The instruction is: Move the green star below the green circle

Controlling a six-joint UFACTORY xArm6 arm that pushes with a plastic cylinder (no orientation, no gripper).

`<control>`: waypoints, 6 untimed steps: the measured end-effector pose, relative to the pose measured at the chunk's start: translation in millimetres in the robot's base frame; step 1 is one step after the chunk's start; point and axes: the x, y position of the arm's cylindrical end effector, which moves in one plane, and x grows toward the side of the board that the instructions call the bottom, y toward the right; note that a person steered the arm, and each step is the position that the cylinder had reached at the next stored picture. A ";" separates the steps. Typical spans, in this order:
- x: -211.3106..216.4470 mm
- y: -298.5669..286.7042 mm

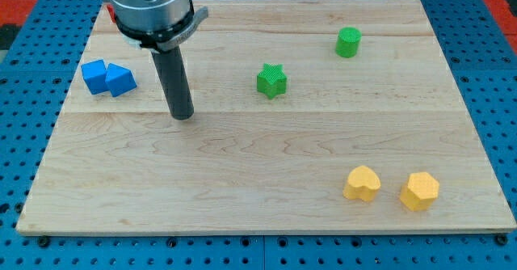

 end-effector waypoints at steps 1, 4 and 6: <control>-34.3 15.5; -69.0 190.0; -78.1 224.3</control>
